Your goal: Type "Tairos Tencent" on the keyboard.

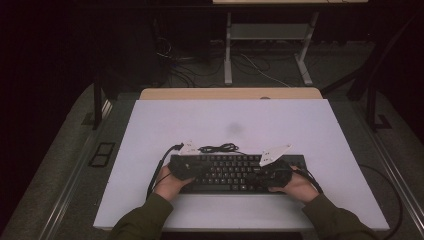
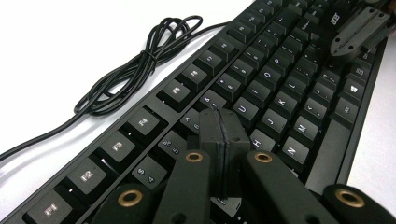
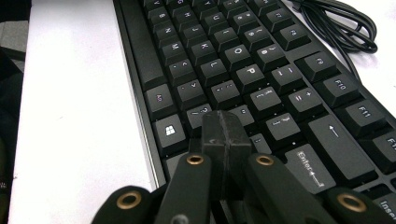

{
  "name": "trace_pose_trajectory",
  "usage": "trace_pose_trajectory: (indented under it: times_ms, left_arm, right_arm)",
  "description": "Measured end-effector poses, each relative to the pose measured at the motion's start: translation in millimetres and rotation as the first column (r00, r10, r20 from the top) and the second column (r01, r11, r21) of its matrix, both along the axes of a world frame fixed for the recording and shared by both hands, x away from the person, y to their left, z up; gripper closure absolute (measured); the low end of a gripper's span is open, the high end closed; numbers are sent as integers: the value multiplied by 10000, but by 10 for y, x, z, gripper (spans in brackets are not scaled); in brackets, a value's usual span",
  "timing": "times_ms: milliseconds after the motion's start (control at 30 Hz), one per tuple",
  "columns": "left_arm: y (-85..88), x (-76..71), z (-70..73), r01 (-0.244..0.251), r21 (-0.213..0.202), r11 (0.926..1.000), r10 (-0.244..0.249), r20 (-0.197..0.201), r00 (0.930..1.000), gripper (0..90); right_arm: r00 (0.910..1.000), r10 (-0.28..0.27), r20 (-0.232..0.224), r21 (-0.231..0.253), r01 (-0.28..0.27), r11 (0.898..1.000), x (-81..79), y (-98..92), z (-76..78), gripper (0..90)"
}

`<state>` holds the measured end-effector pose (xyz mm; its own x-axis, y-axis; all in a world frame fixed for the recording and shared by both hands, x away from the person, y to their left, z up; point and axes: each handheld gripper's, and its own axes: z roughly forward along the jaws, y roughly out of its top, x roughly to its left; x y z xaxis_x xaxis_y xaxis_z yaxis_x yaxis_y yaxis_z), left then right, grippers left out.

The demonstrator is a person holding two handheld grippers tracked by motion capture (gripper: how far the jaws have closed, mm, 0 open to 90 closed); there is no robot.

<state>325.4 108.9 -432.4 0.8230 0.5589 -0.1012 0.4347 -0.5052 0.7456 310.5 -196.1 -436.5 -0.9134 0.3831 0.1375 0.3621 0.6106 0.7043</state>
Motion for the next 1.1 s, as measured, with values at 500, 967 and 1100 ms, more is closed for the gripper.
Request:
trace_pose_trajectory:
  times_ms: [500,967,1100]
  left_arm:
    - [-4,3,-10,-13,39,10000,13,-68,10000,888]
    - [-7,4,-15,-17,38,10000,17,-182,9998,888]
    - [-5,-10,11,-56,-171,9998,54,-105,9999,889]
  right_arm:
    - [10000,9,44,-36,-9,10000,-4,3,2,897]
    - [10000,9,52,-50,-9,10000,-6,4,3,897]
    - [10000,7,95,-73,-6,10000,-8,6,3,897]
